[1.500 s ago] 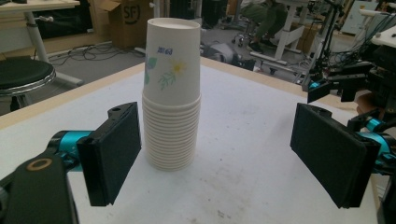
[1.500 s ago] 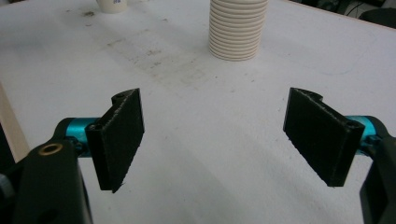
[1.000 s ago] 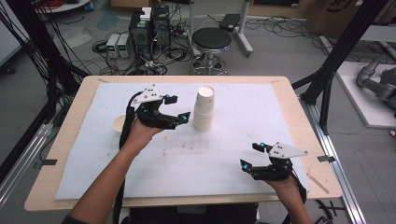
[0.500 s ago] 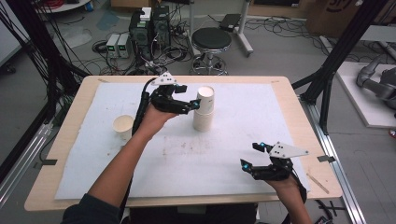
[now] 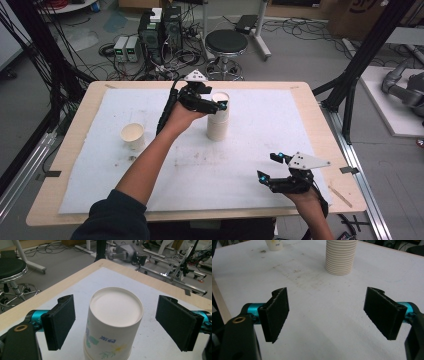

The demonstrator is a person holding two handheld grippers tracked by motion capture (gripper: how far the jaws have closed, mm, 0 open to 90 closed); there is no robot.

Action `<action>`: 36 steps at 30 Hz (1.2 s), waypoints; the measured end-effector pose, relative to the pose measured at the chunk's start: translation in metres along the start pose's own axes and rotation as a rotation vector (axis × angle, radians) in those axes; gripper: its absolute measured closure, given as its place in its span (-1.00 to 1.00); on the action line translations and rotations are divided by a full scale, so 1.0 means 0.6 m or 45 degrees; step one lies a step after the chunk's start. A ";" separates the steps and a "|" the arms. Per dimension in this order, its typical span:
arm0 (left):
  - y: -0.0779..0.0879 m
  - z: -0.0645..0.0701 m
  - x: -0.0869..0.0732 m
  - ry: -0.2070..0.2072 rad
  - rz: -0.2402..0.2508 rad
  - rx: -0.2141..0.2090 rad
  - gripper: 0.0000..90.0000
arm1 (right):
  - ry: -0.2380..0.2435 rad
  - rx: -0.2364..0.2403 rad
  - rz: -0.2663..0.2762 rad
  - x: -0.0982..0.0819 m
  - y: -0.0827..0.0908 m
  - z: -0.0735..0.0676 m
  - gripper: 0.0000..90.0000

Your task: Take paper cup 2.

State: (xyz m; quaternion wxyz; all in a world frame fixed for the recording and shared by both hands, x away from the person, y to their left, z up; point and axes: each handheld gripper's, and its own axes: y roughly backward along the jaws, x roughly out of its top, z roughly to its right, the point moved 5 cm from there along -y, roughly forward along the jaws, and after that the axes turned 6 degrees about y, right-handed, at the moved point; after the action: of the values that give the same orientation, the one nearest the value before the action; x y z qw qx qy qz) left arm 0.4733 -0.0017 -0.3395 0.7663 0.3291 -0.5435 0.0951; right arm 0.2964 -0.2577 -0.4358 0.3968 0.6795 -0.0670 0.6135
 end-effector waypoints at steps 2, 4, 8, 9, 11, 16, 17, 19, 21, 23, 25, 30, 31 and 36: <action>-0.007 -0.002 0.000 0.002 -0.015 0.007 -0.64 | 0.007 0.001 0.003 0.000 0.000 0.001 -0.54; -0.013 -0.003 -0.001 0.000 -0.020 0.007 -0.61 | 0.003 0.001 0.002 0.000 -0.001 0.000 -0.54; -0.020 -0.003 -0.003 0.010 -0.026 -0.003 -0.51 | 0.007 0.001 0.002 0.001 -0.001 0.000 -0.54; -0.020 -0.003 -0.004 0.005 -0.027 -0.005 -0.45 | 0.004 0.000 0.001 0.000 -0.001 0.000 -0.54; -0.020 -0.002 -0.003 -0.007 -0.018 -0.015 -0.32 | 0.003 0.000 0.001 0.000 -0.001 0.000 -0.54; -0.020 -0.001 -0.002 -0.016 -0.014 -0.001 -0.23 | 0.004 -0.001 0.000 0.000 -0.001 0.001 -0.53; -0.020 -0.001 -0.002 -0.020 -0.013 -0.003 -0.22 | 0.004 -0.001 0.000 0.000 -0.001 0.001 -0.54; -0.018 0.000 0.000 -0.019 -0.004 -0.003 -0.22 | 0.003 -0.001 -0.002 0.000 -0.001 0.000 -0.53; -0.015 0.001 0.004 -0.018 0.013 -0.002 -0.22 | 0.001 0.001 -0.003 0.000 -0.001 0.000 -0.53; -0.011 0.004 0.008 -0.018 0.031 -0.009 -0.22 | 0.001 0.001 -0.003 0.001 -0.001 0.000 -0.54; -0.007 0.005 0.013 -0.024 0.044 -0.009 -0.22 | 0.000 0.002 -0.002 0.001 -0.001 -0.001 -0.54; 0.006 0.010 0.025 -0.022 0.085 -0.010 -0.21 | 0.002 0.004 -0.002 0.001 -0.002 -0.001 -0.53; 0.009 0.012 0.029 -0.024 0.094 -0.007 -0.21 | 0.000 0.004 -0.002 0.002 -0.002 -0.002 -0.54; 0.027 0.020 0.052 -0.034 0.152 -0.003 -0.21 | 0.005 0.001 -0.004 0.003 -0.002 -0.003 -0.53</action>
State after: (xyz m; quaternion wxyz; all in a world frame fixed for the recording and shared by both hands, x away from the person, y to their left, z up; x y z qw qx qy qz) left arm 0.4682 -0.0034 -0.3026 0.7524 0.2964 -0.5724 0.1356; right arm 0.2961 -0.2553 -0.4351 0.3976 0.6786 -0.0648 0.6142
